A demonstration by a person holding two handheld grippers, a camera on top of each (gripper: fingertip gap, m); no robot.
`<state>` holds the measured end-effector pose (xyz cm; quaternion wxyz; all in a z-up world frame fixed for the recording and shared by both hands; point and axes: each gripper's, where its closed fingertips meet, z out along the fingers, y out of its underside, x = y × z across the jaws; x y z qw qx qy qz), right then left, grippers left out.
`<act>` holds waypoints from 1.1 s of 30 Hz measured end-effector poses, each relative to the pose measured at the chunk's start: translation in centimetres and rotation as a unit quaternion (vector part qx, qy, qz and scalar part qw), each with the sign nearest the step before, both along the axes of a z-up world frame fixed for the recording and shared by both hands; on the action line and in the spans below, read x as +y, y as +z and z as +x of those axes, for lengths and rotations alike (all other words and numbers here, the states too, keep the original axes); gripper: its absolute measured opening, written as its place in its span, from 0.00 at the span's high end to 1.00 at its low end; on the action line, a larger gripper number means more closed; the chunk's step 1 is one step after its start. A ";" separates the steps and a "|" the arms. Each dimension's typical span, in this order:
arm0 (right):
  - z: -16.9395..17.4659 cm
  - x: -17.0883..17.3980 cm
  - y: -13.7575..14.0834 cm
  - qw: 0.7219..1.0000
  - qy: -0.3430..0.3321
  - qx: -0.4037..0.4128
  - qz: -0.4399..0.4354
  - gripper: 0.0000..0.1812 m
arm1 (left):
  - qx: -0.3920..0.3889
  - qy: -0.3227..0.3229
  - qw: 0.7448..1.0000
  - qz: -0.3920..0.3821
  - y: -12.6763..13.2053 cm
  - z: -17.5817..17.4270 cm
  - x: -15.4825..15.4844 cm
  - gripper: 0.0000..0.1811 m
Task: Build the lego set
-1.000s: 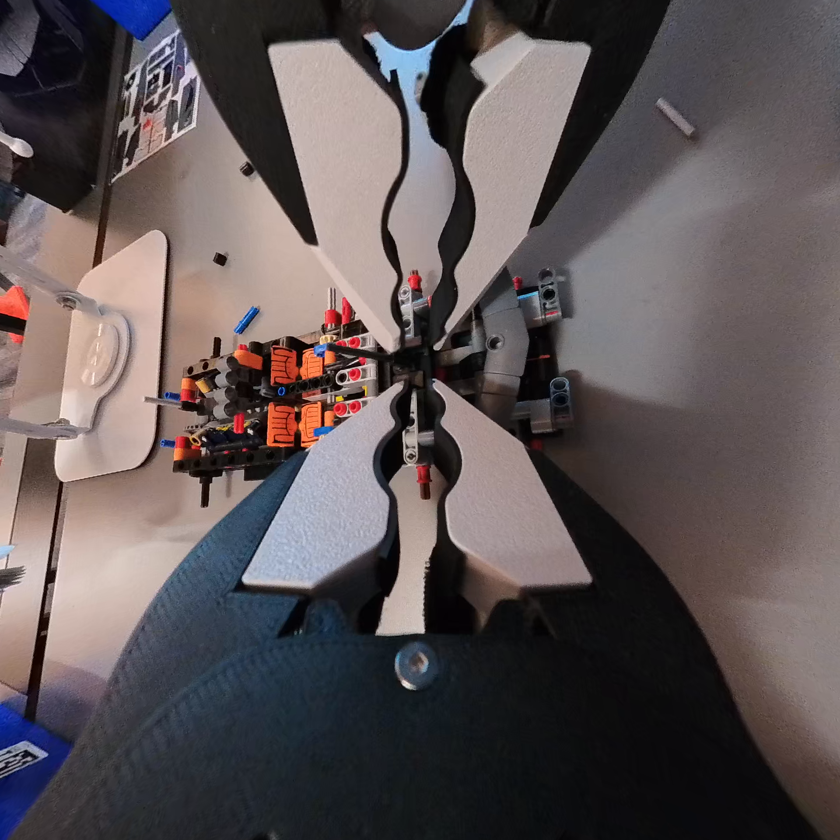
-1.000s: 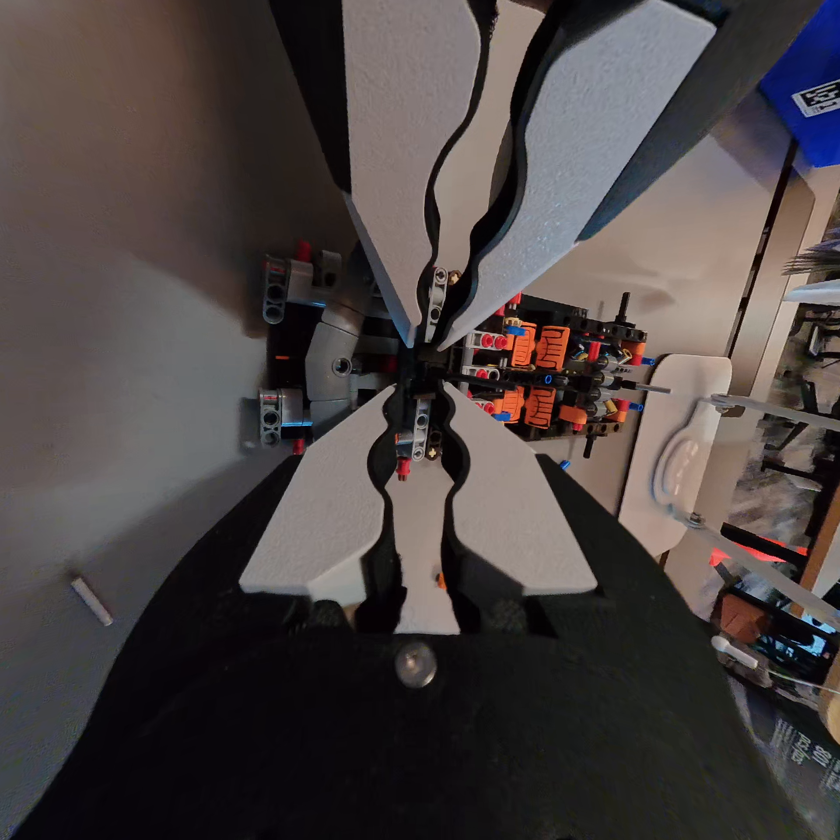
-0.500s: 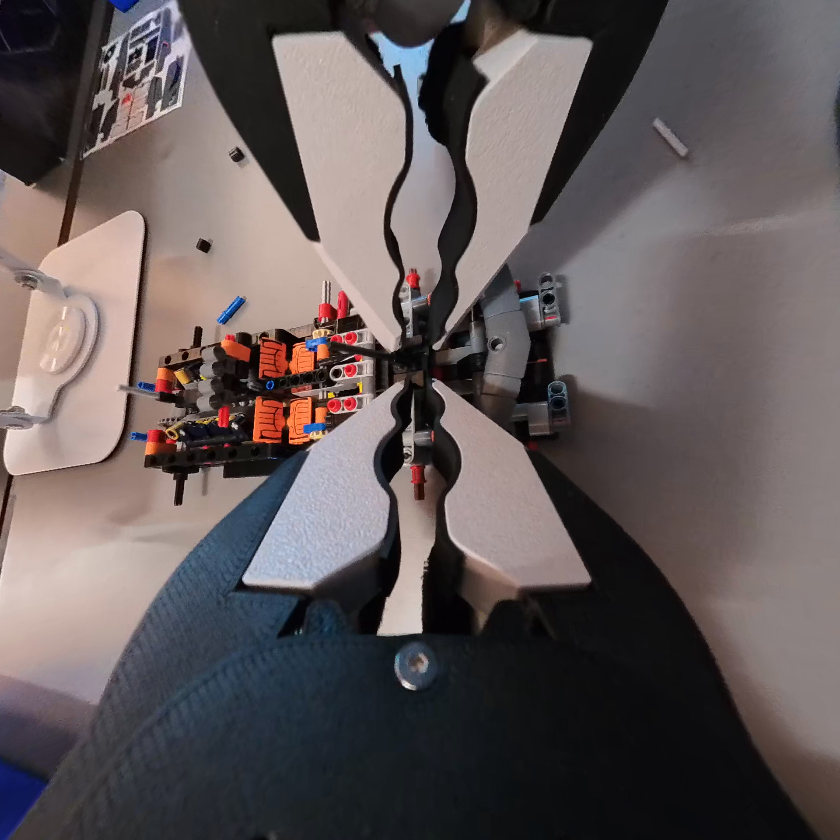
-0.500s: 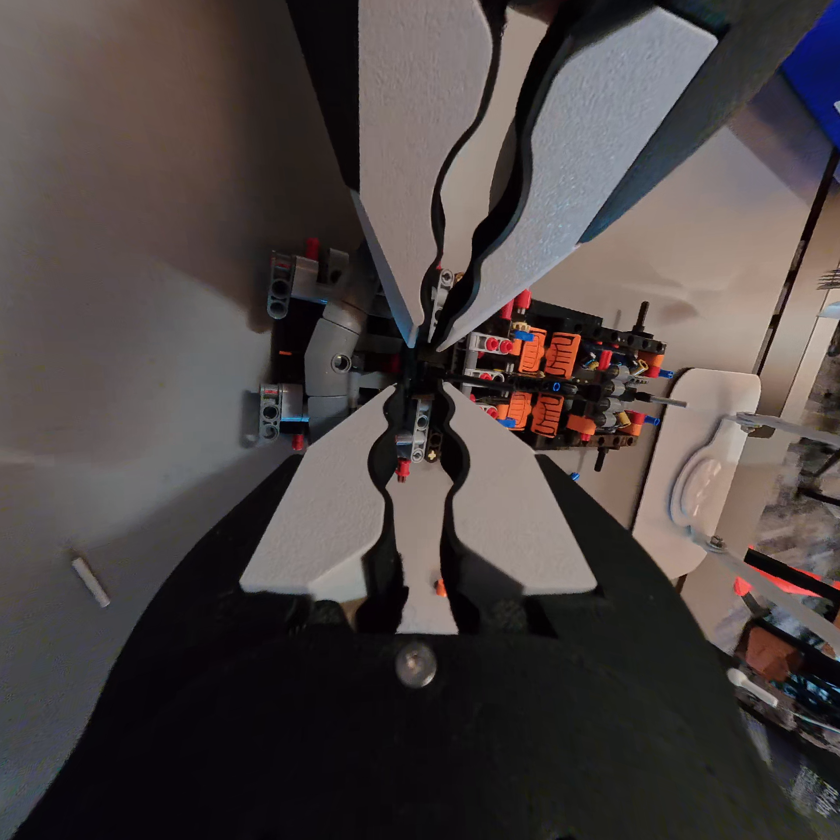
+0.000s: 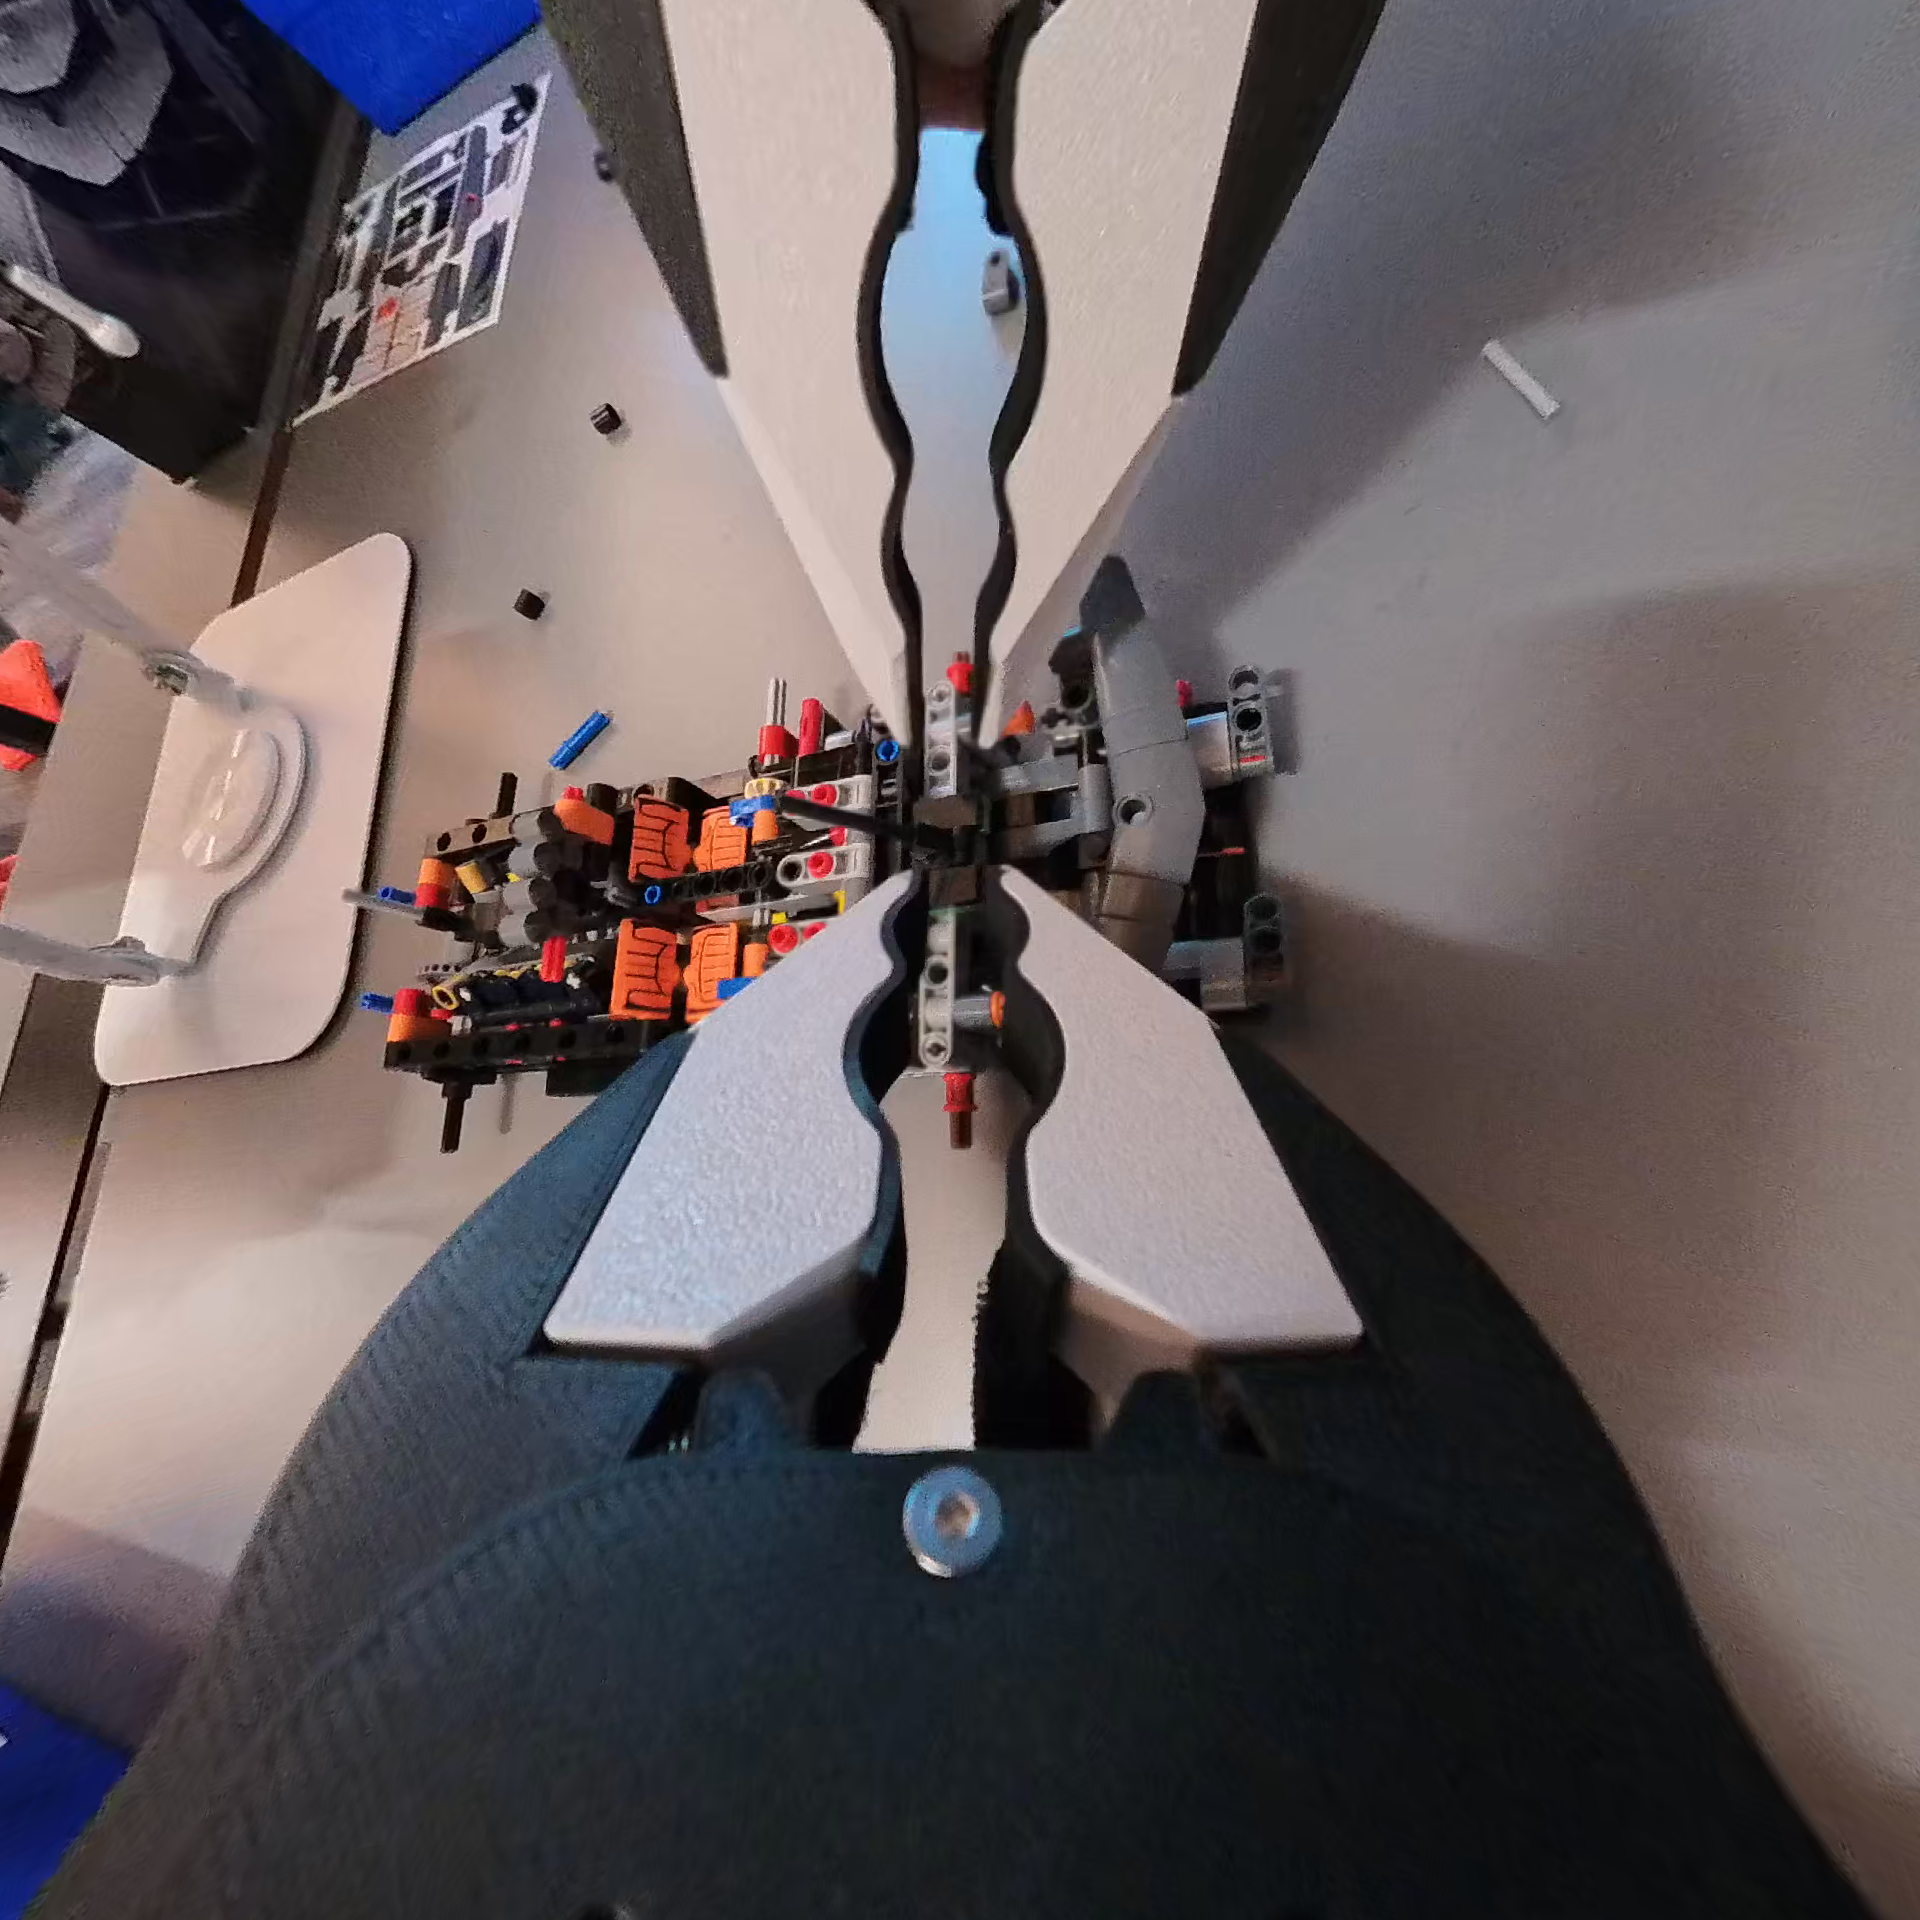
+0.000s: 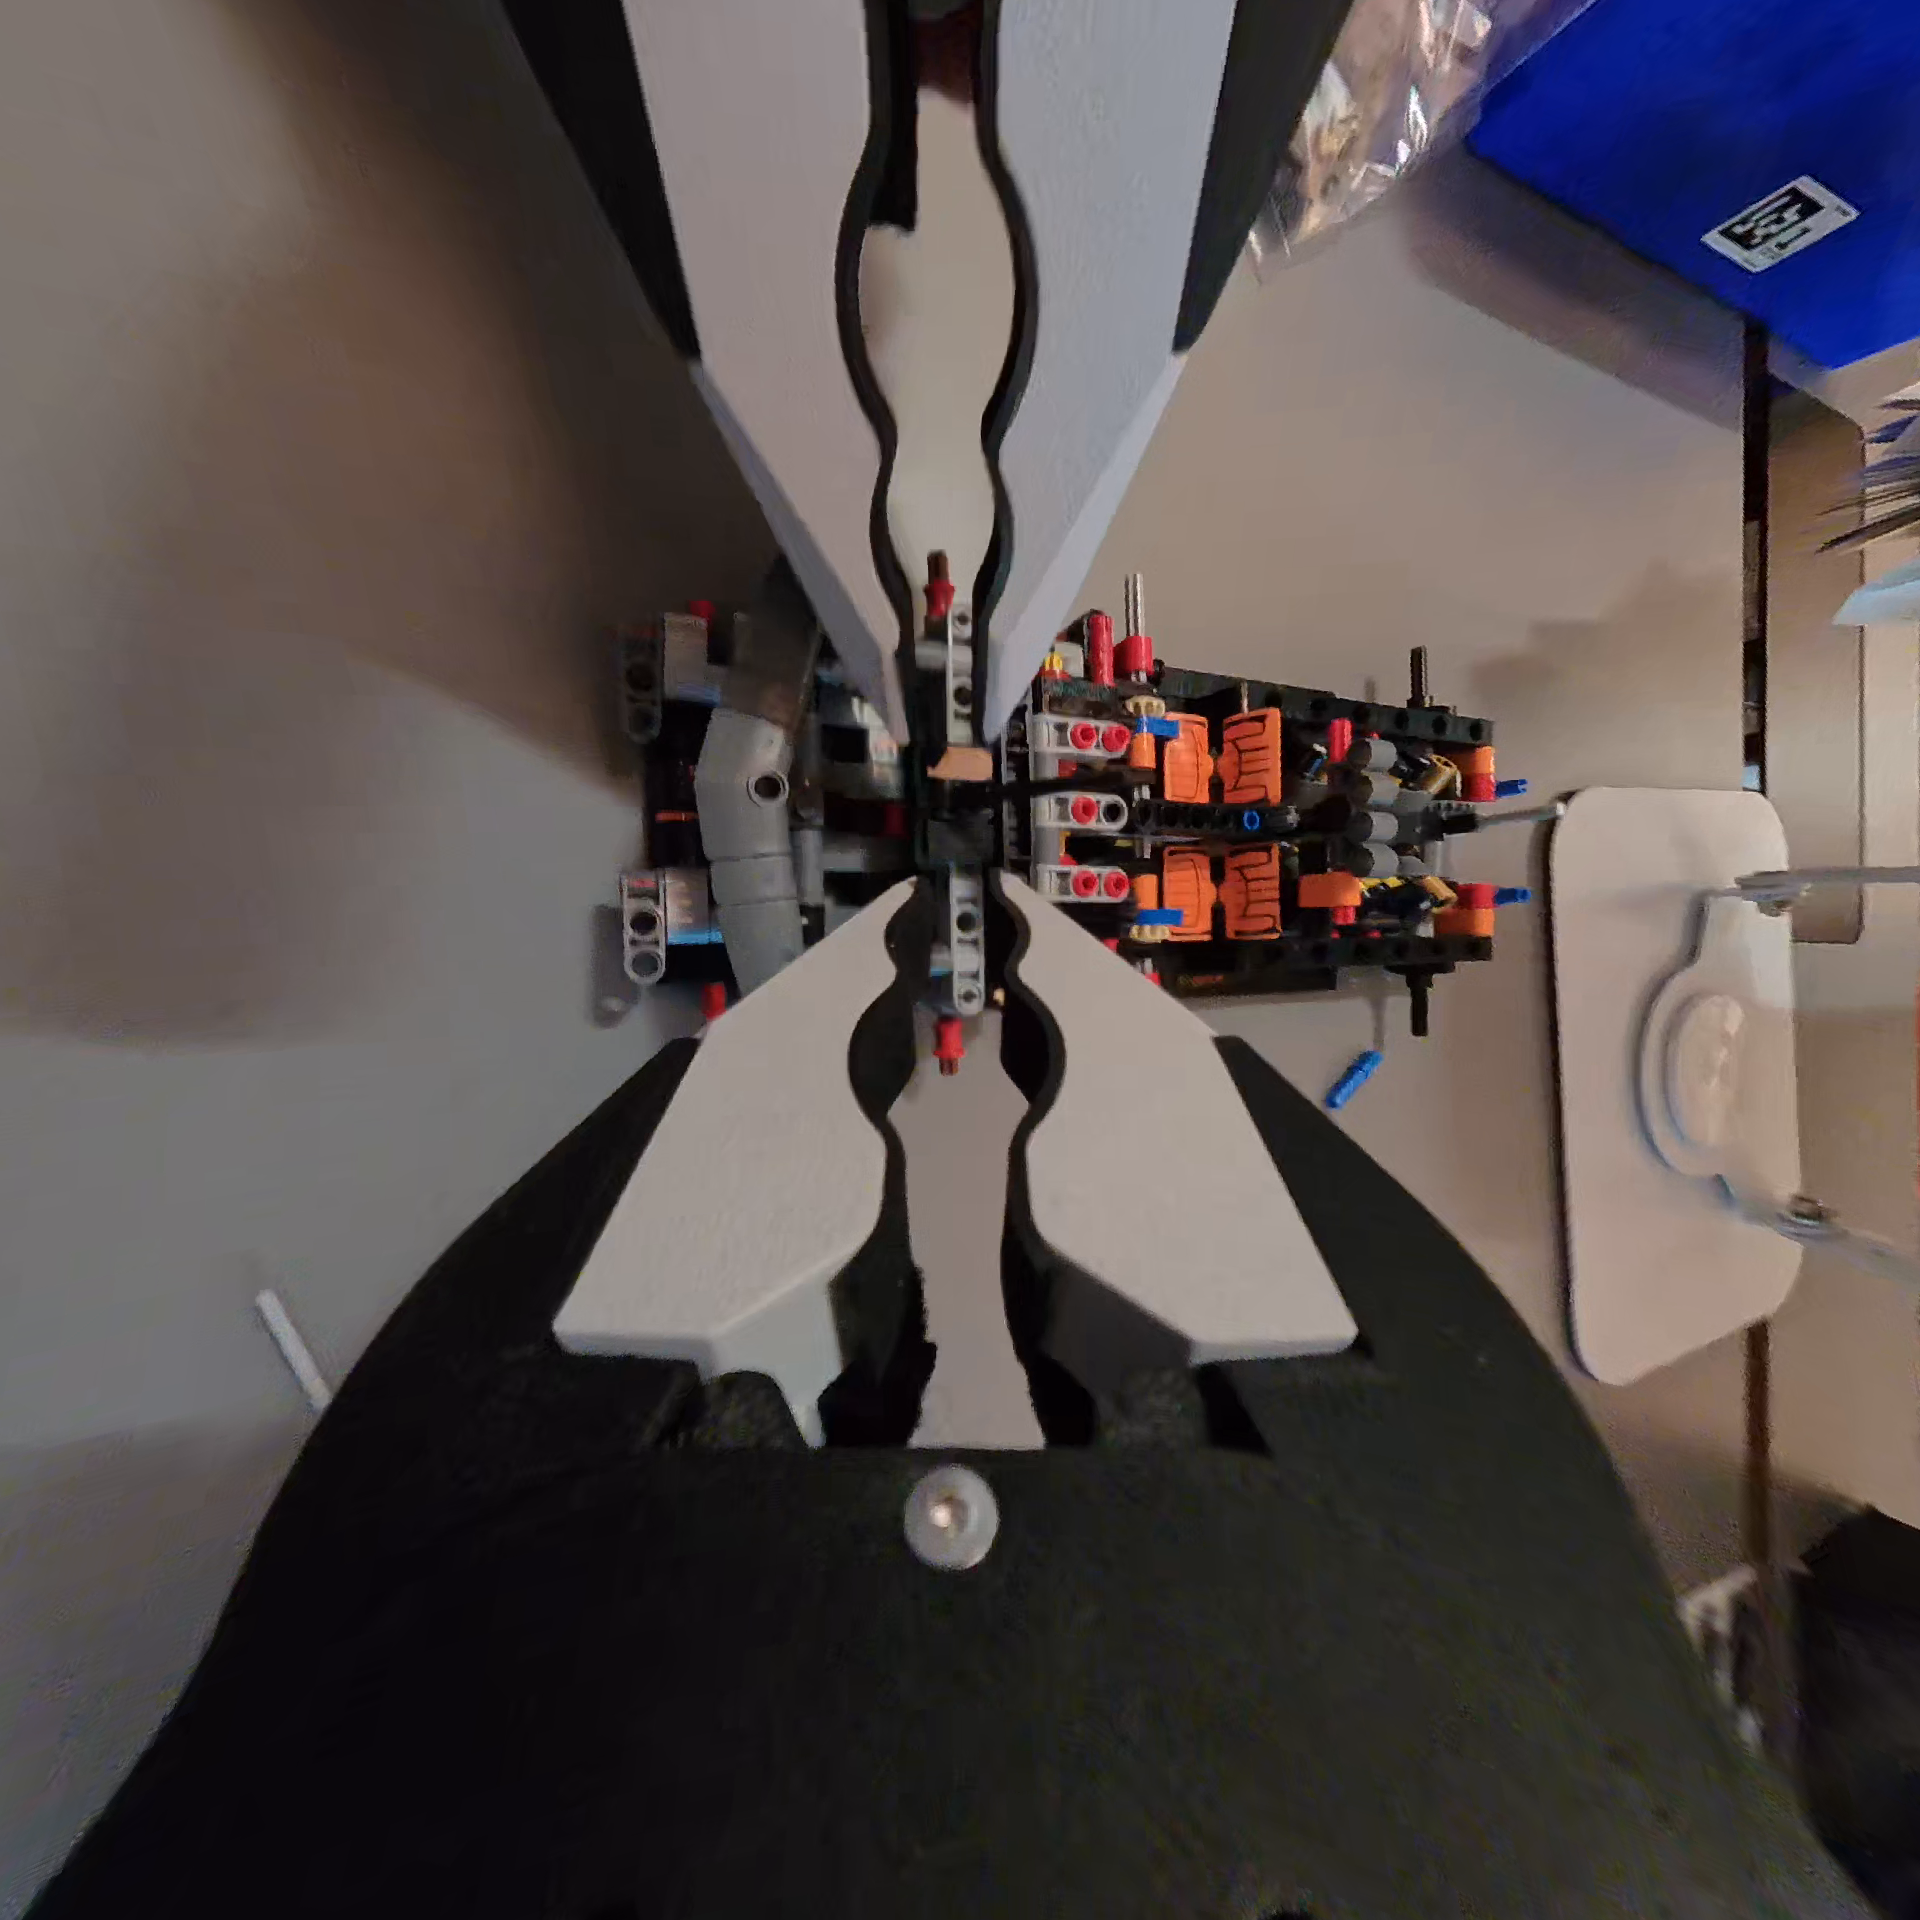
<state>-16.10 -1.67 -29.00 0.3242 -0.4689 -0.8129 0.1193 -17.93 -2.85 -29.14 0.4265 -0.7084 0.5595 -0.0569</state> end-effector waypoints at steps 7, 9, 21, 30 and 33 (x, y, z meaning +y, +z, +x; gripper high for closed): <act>-1.1 -0.4 -0.3 0.997 0.010 0.021 -0.068 0.98 | 0.017 0.009 1.000 -0.012 -0.9 0.1 0.4 0.97; -1.2 -0.3 -0.7 0.996 0.011 0.016 -0.083 1.00 | 0.015 0.009 1.000 -0.017 -0.9 0.1 0.4 0.97; -1.2 0.2 -0.7 0.981 0.006 0.022 -0.195 1.00 | 0.007 0.009 1.000 -0.024 -0.9 0.1 0.6 0.97; -1.1 0.3 -0.7 0.980 0.009 0.026 -0.197 1.00 | 0.019 0.010 1.000 -0.020 -0.9 0.1 0.6 0.97; -1.0 0.3 -0.7 0.980 0.008 0.032 -0.197 1.00 | 0.022 0.012 1.000 -0.013 -0.9 0.2 0.6 0.97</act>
